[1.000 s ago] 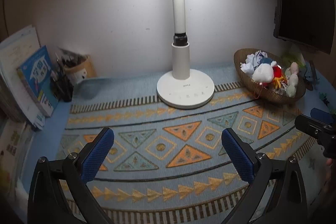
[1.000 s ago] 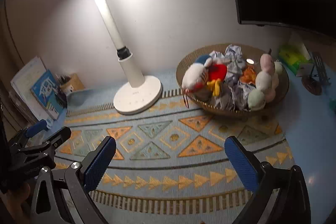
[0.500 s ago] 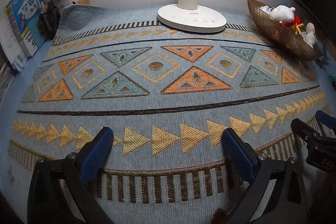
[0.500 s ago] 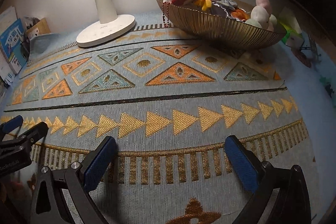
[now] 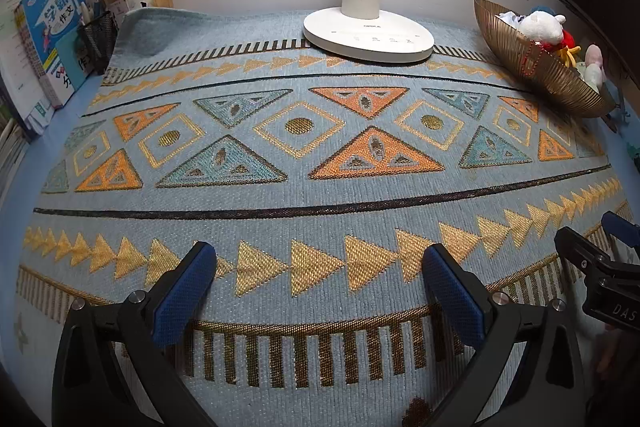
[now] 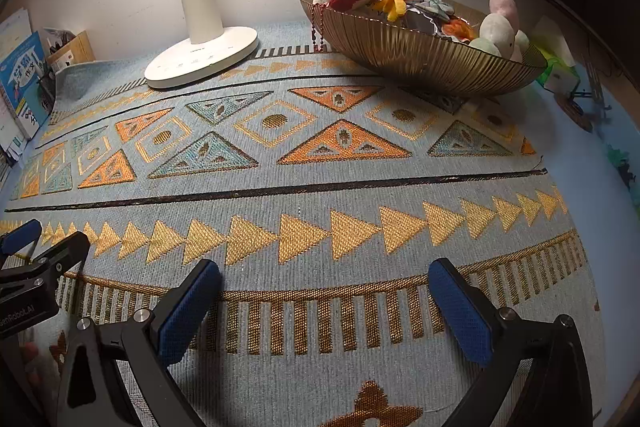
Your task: Organize objects
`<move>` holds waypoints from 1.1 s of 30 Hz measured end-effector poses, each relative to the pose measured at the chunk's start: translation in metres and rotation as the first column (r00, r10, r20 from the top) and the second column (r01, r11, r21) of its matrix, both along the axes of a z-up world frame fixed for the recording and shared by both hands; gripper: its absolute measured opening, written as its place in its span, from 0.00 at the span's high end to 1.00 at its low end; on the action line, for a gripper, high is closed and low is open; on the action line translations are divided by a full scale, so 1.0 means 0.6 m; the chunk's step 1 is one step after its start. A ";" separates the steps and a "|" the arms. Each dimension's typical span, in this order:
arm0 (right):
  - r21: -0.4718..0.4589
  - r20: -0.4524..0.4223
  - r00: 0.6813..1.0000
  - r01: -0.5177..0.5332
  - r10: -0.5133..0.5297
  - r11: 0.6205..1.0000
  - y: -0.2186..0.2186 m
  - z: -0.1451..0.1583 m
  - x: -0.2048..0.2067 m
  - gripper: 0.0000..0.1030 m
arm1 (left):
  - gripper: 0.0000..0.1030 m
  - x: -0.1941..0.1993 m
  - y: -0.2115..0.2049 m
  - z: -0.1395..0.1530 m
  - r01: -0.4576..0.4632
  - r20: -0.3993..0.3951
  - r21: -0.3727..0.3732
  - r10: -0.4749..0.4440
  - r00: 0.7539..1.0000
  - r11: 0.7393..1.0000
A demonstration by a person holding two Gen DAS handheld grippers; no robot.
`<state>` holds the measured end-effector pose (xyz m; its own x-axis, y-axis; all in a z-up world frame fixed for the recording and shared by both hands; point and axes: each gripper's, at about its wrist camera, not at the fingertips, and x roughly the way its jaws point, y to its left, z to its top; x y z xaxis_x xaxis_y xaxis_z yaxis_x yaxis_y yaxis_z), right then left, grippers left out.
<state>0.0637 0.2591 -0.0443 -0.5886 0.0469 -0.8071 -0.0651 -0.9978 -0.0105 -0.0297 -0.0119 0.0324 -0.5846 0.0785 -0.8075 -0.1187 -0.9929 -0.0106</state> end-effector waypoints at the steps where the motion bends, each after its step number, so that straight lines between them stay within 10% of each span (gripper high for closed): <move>1: 0.000 0.000 1.000 0.000 0.000 1.000 0.000 0.000 0.000 0.00 | 0.00 0.000 0.001 0.000 0.000 0.000 0.000 0.000 1.000 1.000; 33: 0.000 0.000 1.000 0.000 0.000 1.000 -0.002 0.000 -0.001 0.00 | 0.00 0.001 0.000 -0.002 -0.002 0.000 0.000 0.002 1.000 1.000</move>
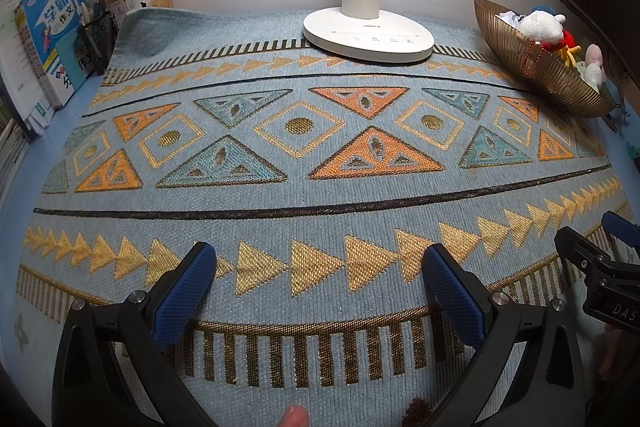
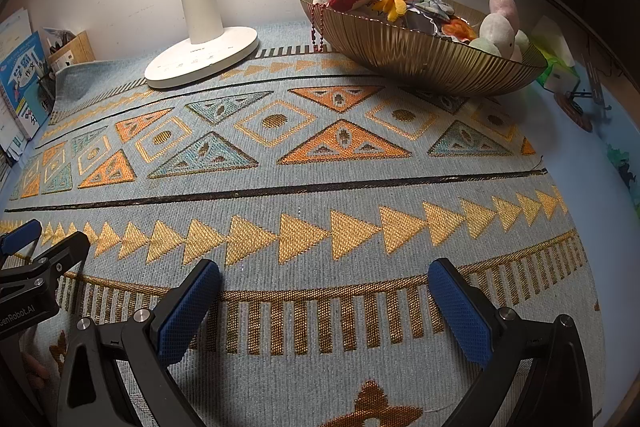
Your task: Organize objects
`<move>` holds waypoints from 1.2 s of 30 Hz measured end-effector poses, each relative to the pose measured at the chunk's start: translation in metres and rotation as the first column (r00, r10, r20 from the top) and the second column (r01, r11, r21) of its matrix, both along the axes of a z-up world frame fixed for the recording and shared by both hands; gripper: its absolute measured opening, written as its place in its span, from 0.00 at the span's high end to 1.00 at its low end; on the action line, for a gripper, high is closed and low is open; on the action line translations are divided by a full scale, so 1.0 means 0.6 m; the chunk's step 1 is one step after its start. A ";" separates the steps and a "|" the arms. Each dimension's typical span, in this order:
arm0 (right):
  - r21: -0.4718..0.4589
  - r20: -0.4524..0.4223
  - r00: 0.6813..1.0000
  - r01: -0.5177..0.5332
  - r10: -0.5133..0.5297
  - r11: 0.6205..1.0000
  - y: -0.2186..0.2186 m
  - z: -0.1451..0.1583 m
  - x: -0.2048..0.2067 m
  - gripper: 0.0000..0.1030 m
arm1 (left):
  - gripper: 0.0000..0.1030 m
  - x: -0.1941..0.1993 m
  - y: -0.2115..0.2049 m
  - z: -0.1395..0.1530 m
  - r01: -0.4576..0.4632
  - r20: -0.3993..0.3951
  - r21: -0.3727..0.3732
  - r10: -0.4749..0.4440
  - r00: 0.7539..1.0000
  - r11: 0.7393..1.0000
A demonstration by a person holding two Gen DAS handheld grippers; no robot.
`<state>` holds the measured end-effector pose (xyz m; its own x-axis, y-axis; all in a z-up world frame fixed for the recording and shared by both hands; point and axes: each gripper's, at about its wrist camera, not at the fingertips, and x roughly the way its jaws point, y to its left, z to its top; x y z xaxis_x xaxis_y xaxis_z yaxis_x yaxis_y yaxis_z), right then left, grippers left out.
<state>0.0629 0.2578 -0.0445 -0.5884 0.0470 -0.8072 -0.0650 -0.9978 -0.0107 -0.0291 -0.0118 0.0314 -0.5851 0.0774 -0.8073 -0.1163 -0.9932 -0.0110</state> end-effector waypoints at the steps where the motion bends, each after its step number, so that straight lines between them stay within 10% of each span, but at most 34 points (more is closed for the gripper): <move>1: 0.000 0.000 1.000 0.000 0.000 1.000 0.000 0.000 0.000 0.00 | 0.00 0.000 0.001 0.000 -0.001 0.000 -0.001 0.001 1.000 1.000; 36: 0.000 0.000 1.000 -0.001 0.001 1.000 0.001 0.000 -0.001 0.00 | 0.00 -0.005 0.004 -0.004 -0.011 0.000 -0.001 0.011 1.000 1.000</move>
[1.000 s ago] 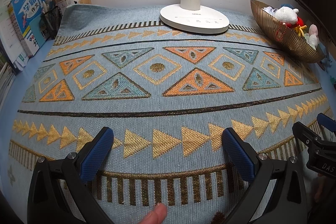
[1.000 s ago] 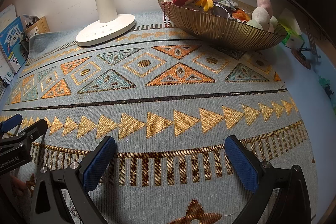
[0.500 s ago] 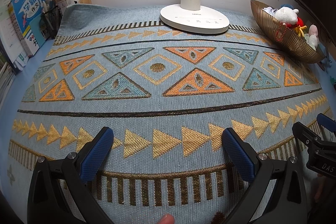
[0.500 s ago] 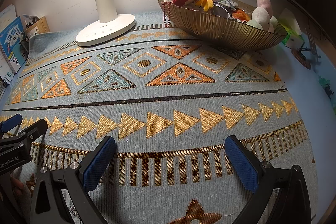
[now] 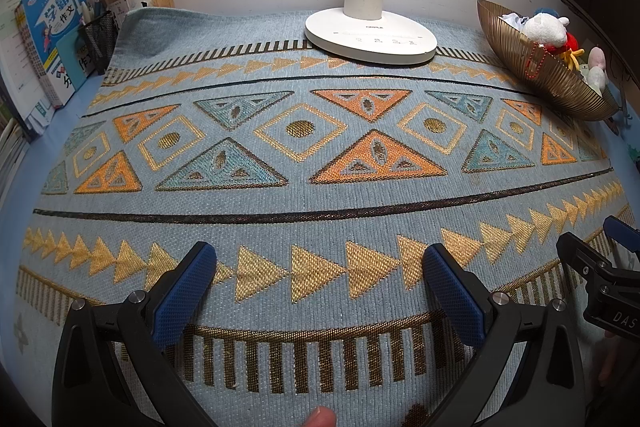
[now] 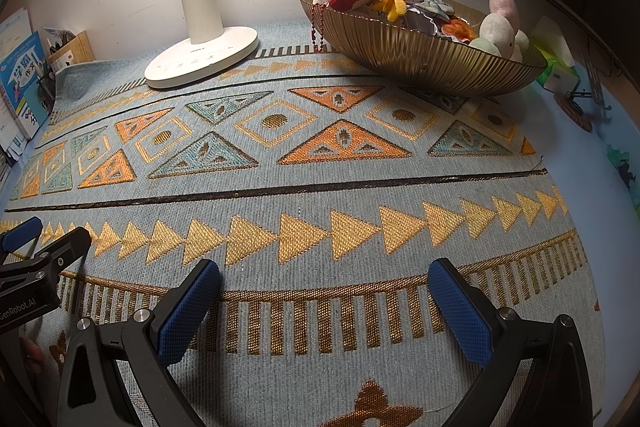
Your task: Organize objects
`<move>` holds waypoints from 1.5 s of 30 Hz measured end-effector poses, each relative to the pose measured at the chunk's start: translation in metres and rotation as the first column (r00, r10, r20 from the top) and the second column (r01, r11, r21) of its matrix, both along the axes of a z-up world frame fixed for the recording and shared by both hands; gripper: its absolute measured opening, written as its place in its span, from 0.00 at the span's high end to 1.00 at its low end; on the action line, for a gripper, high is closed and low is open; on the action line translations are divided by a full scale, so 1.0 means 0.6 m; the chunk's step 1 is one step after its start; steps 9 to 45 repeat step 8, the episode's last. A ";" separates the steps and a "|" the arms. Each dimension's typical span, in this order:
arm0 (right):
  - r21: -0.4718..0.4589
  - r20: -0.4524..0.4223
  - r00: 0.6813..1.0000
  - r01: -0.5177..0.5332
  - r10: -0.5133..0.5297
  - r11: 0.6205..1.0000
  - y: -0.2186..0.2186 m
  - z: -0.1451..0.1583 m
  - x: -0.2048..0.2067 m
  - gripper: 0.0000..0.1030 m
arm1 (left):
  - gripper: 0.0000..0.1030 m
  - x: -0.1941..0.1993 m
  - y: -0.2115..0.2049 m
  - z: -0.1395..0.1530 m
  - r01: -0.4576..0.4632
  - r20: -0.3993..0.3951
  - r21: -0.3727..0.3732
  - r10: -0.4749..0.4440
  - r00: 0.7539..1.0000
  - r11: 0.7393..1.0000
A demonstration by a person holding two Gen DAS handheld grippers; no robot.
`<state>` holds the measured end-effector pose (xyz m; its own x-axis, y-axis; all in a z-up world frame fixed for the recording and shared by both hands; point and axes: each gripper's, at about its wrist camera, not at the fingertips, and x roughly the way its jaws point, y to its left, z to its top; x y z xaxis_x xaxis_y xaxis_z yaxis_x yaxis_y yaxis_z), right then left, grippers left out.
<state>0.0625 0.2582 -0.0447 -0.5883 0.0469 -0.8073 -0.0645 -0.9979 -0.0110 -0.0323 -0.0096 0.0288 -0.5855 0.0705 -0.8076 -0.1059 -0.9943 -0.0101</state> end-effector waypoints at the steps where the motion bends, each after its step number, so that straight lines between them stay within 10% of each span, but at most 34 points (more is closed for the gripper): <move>1: 0.000 0.000 1.000 0.000 0.000 1.000 0.000 0.000 0.000 0.00 | 0.00 0.000 0.000 0.000 0.000 0.000 0.000 0.000 1.000 1.000; 45: 0.000 0.000 1.000 0.000 0.000 1.000 0.000 0.000 0.000 0.00 | 0.00 -0.002 0.002 -0.001 -0.005 0.000 0.003 0.005 1.000 1.000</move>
